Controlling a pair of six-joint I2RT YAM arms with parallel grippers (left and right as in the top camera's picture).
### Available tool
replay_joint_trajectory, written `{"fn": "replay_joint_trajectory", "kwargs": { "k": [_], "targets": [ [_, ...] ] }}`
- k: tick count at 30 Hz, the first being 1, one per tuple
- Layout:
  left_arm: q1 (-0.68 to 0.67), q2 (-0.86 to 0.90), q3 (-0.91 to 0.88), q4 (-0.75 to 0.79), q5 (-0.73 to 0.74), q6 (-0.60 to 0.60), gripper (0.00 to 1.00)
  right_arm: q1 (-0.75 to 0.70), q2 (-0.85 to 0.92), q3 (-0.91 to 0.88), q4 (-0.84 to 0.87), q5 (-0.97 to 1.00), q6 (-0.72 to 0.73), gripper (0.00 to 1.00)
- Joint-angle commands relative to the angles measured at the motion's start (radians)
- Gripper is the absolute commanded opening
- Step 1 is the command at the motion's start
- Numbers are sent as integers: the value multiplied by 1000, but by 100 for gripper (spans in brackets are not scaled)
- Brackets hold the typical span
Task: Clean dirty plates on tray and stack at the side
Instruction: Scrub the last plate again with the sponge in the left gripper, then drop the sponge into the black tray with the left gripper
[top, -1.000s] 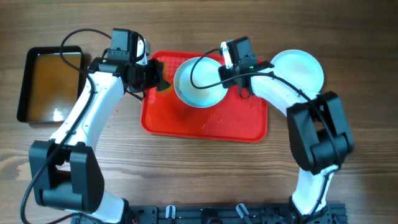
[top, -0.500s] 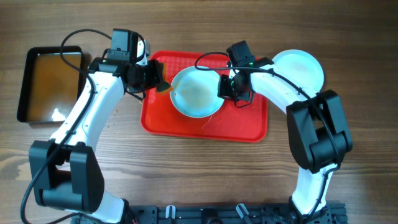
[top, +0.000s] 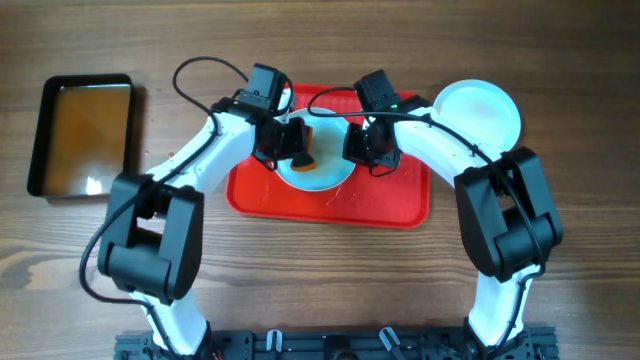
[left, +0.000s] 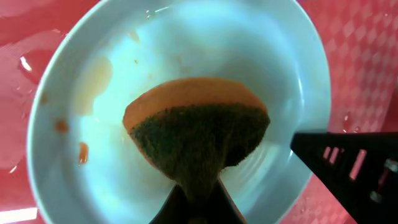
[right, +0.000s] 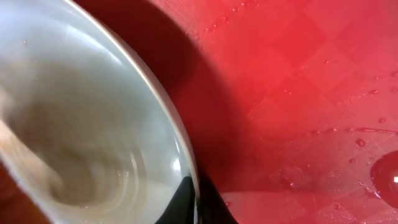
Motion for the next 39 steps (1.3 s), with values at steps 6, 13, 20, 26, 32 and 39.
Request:
{"fn": "replay_joint_trajectory", "kwargs": {
  "k": [6,13,20,26,32,39],
  "targets": [
    [0,101,-6,22,-293,17,4,1,39,-33,-13,103,18,4],
    [-29,103,5,11,-982,51,4,1,39,-35,-16,109,18,4],
    [-136,-8,81,42,-1078,96,4,1,39,-35,-16,117,18,4],
    [-129,-25,78,19,-381,42,4,1,39,-35,-12,116,19,4],
    [-41,-54,78,-10,-448,8,4,1,39,-35,-13,116,-6,4],
    [430,-198,78,-116,-209,6,4,1,39,-35,3,116,-8,4]
  ]
}}
